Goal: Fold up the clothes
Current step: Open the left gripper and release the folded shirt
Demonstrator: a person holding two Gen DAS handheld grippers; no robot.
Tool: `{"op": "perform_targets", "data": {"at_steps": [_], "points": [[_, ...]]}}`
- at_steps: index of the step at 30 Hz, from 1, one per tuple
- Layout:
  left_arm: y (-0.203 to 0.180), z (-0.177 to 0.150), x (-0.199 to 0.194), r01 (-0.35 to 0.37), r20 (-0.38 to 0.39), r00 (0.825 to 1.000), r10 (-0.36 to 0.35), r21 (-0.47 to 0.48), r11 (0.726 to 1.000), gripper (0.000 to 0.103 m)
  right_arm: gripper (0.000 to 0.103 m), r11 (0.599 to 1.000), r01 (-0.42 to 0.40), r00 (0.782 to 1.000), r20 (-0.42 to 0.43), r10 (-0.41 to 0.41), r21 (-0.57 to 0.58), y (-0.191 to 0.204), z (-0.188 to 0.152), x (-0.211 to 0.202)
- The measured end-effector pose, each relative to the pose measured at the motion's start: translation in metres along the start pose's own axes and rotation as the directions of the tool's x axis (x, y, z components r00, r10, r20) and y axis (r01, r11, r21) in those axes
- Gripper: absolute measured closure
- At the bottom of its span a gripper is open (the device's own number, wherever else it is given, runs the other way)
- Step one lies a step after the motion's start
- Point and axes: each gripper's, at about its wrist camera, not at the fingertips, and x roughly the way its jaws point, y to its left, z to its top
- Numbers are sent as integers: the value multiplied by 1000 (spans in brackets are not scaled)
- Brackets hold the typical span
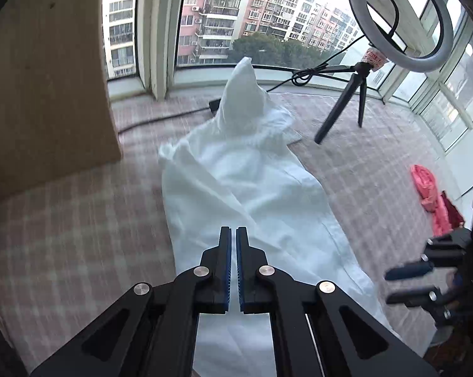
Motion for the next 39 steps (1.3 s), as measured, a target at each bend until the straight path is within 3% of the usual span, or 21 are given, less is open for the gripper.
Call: {"op": "perform_targets", "data": {"at_steps": [5, 8, 11, 14, 17, 21, 24, 28, 30, 33, 36, 39], "points": [[18, 25, 59, -170, -39, 984, 171, 23, 985, 98, 81, 999, 22, 1000, 9, -22, 23, -2, -22, -11], [40, 18, 82, -198, -72, 978, 195, -36, 980, 97, 81, 998, 29, 999, 28, -31, 50, -8, -34, -25], [44, 15, 72, -196, -53, 979, 194, -35, 980, 97, 81, 996, 27, 998, 47, -31, 85, -15, -45, -39], [43, 3, 35, -191, -25, 981, 191, -13, 981, 97, 81, 995, 19, 998, 59, -25, 97, -17, -54, -50], [45, -20, -30, -161, 35, 986, 162, -19, 987, 97, 81, 997, 21, 997, 70, -26, 80, -12, -62, -67], [42, -67, -120, -165, 84, 983, 165, -9, 986, 97, 81, 999, -7, 996, 87, 2, 50, 0, -81, -93], [30, -109, -175, -162, 76, 984, 161, 8, 987, 97, 81, 999, -23, 997, 79, 20, 33, 13, -102, -106], [10, -164, -218, -86, 21, 996, 86, -3, 996, 96, 81, 999, -32, 998, 62, 31, 18, 40, -136, -125], [-4, -192, -222, -34, -13, 999, 34, 12, 999, 95, 81, 1000, -20, 997, 68, 19, 11, 52, -153, -132], [-29, -229, -200, 48, -53, 998, -45, 57, 997, 95, 81, 999, -11, 997, 71, 8, 45, 64, -180, -127], [-48, -254, -157, 143, -111, 984, -136, 54, 988, 95, 81, 997, 24, 998, 48, -27, 72, 74, -202, -106], [-57, -269, -118, 163, -145, 977, -153, 54, 985, 96, 81, 996, 34, 999, 33, -37, 78, 81, -211, -83]]}}
